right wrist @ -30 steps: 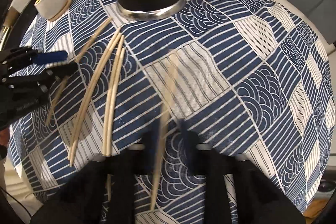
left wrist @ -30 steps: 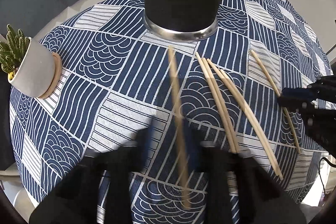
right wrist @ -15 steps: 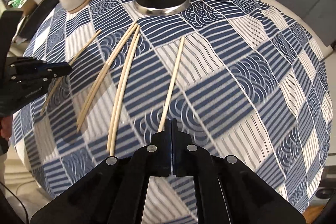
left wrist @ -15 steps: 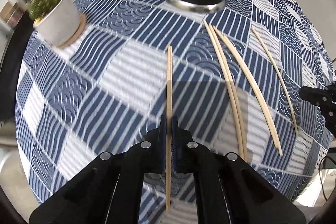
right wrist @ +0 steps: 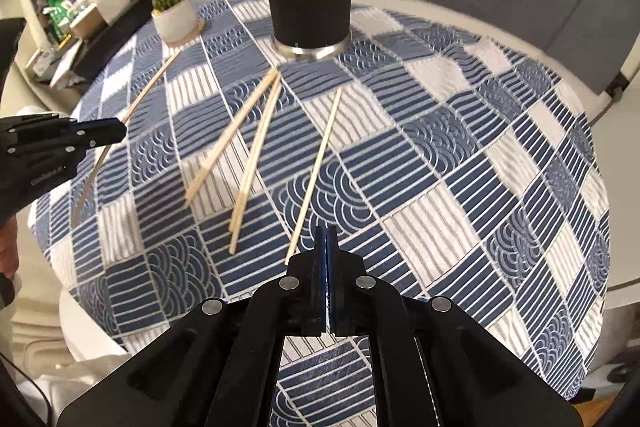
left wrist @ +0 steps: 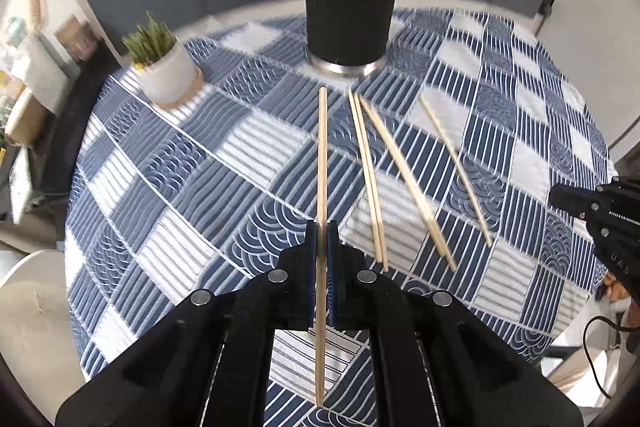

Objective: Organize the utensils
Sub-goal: 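Lift both held sticks upright and carry them toward the black cup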

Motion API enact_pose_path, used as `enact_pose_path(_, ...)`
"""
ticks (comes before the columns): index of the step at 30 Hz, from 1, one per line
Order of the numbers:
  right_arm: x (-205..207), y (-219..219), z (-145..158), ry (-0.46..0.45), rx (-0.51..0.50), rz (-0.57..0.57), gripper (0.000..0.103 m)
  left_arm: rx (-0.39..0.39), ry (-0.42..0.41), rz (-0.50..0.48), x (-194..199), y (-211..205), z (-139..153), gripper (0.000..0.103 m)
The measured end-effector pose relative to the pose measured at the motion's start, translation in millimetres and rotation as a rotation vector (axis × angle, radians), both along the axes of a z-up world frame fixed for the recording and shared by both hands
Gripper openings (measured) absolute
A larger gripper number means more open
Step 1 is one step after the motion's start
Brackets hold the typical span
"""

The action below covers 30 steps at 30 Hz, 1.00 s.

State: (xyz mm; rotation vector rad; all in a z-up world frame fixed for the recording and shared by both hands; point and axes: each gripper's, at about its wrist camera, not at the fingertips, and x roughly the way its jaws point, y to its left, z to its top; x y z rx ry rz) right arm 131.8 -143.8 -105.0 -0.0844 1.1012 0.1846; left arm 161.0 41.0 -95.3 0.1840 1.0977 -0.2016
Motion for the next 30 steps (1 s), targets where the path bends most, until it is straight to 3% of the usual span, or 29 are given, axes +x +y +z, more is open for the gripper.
enact_pose_path(6, -12.0, -2.6, 34.0, -0.107, 0.019, 0.015, 0.001, 0.023, -0.132, 0.036, -18.1, 0.2, 49.4, 0.005)
enact_pose_path(11, -26.2, -4.1, 48.5, -0.161, 0.023, 0.020, 0.001, 0.047, -0.209, 0.047, -37.5, -3.0, 68.6, 0.005)
enact_pose_path(20, -42.7, -7.5, 45.3, -0.156, 0.058, 0.010, 0.005, 0.066, -0.222, 0.051, -57.9, -4.4, 67.1, 0.005)
enact_pose_path(30, -4.7, -6.0, 13.4, -0.065, 0.065, -0.031, 0.006, 0.109, -0.222, 0.038, -31.5, -2.2, 58.5, 0.005)
